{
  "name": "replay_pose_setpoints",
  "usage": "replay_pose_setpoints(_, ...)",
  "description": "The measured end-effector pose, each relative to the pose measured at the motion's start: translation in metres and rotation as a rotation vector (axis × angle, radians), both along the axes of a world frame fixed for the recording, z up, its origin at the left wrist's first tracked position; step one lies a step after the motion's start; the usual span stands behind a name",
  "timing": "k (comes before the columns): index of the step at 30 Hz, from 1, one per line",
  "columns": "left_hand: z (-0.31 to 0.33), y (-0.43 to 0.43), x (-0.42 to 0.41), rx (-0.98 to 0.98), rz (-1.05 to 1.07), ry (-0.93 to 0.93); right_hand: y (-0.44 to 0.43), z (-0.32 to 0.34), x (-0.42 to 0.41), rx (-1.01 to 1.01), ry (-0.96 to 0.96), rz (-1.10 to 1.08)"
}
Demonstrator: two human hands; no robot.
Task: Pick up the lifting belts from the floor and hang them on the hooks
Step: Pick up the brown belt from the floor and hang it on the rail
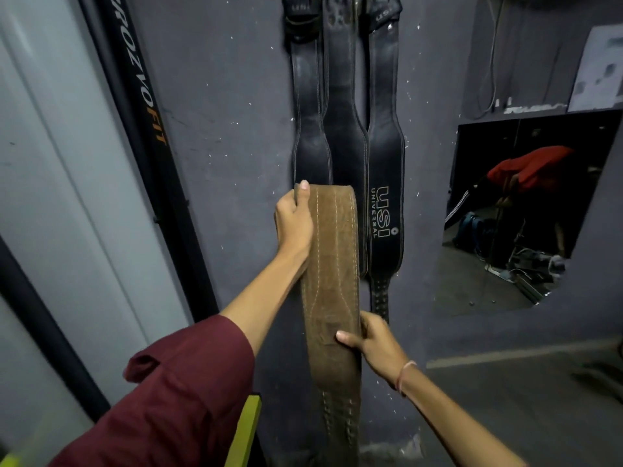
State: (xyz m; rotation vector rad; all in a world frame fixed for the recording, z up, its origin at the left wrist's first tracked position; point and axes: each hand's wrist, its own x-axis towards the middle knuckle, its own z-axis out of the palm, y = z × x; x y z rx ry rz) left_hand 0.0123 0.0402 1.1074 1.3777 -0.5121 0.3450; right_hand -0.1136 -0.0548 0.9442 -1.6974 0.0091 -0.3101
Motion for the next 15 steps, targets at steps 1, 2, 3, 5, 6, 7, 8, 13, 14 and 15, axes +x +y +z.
replay_pose_setpoints(1, 0.003, 0.001, -0.001, 0.027, -0.009, -0.013, 0.003, 0.019, 0.002, 0.023, -0.051, -0.002)
replay_pose_setpoints(2, 0.006, 0.0, -0.003, 0.061, -0.029, -0.034, 0.004, 0.043, 0.006, 0.074, -0.121, -0.018)
replay_pose_setpoints(3, 0.009, 0.0, -0.008, 0.101, -0.05, -0.059, 0.005, 0.071, 0.01, 0.134, -0.203, -0.048)
replay_pose_setpoints(5, 0.007, -0.001, -0.015, 0.198, -0.085, -0.094, 0.002, 0.123, 0.022, 0.216, -0.341, -0.148)
replay_pose_setpoints(6, 0.006, -0.001, -0.018, 0.22, -0.093, -0.097, 0.0, 0.142, 0.027, 0.228, -0.382, -0.194)
replay_pose_setpoints(7, 0.003, 0.0, -0.021, 0.209, -0.093, -0.077, -0.001, 0.155, 0.032, 0.223, -0.402, -0.23)
replay_pose_setpoints(8, 0.0, 0.002, -0.024, 0.167, -0.088, -0.048, -0.001, 0.162, 0.035, 0.218, -0.407, -0.249)
replay_pose_setpoints(13, -0.061, 0.01, -0.045, 0.177, -0.168, 0.01, 0.004, 0.17, 0.047, 0.305, -0.411, -0.344)
replay_pose_setpoints(14, -0.084, 0.012, -0.049, 0.204, -0.198, 0.052, 0.002, 0.176, 0.049, 0.339, -0.418, -0.372)
replay_pose_setpoints(15, -0.109, 0.014, -0.05, 0.225, -0.213, 0.107, -0.001, 0.183, 0.051, 0.354, -0.423, -0.391)
